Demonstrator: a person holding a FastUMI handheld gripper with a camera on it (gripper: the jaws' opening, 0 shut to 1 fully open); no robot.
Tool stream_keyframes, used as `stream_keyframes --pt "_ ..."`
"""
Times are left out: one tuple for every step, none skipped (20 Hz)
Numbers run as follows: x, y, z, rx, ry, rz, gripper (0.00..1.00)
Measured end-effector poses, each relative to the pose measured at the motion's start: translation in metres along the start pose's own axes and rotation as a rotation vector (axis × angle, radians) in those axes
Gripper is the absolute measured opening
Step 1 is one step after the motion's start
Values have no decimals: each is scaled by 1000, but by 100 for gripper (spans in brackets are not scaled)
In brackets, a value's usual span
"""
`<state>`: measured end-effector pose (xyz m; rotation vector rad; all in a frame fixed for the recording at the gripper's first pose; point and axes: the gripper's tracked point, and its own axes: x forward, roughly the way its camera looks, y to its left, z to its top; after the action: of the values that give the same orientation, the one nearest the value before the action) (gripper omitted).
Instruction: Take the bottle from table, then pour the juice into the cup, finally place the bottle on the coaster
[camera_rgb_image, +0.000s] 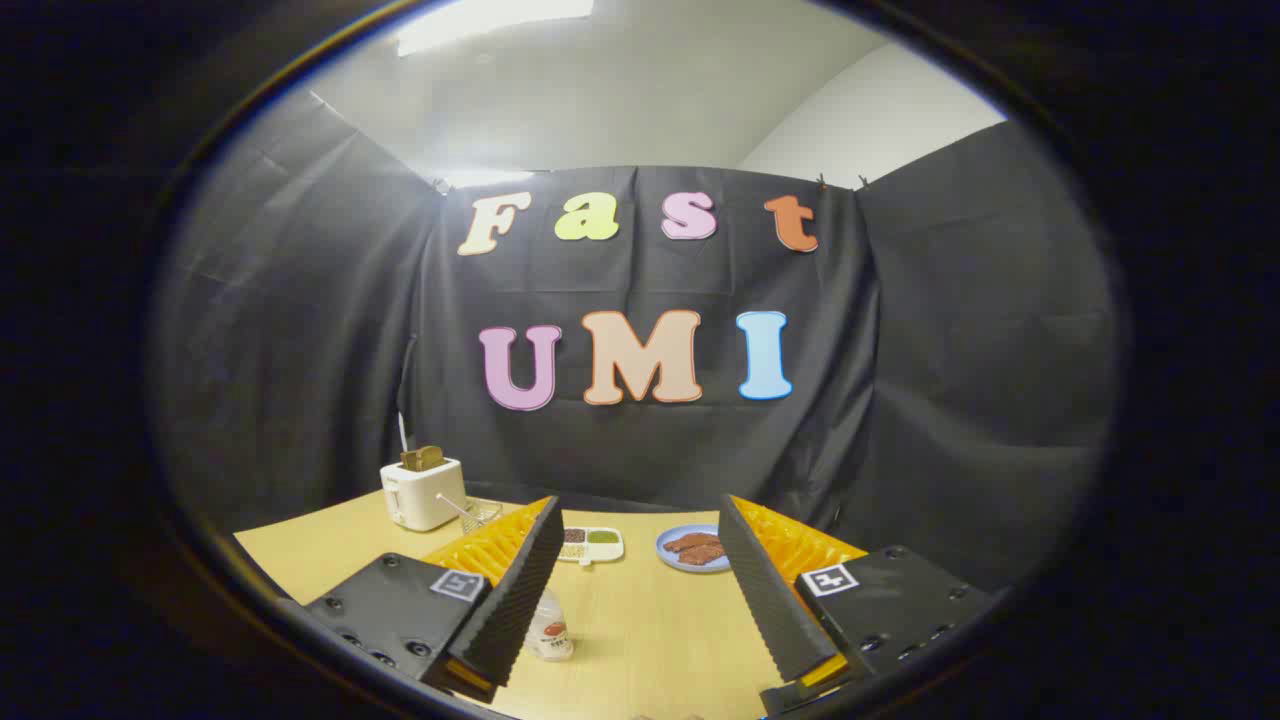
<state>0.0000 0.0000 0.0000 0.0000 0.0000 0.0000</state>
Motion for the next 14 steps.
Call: stream_keyframes --pt "0 0 0 -3 -1 -1 100" --pt "0 1 2 -7 -3 -2 100" --pt "-1 0 3 -9 -3 -2 100" --pt "-1 1 4 -10 -3 0 100" --pt "-1 3 4 -9 -5 2 100" --pt "0 4 6 -9 -6 4 100" --pt "-1 3 5 -11 -5 5 100" --pt "0 4 6 -14 -5 5 100" --pt "1 3 6 -18 -4 4 100" --pt "2 3 6 -22 -3 3 100" --pt "2 4 6 -23 -2 4 100" --pt "3 5 7 -22 0 6 100" --pt "3 7 8 -19 2 10 100" --pt "3 9 9 -19 4 14 100"
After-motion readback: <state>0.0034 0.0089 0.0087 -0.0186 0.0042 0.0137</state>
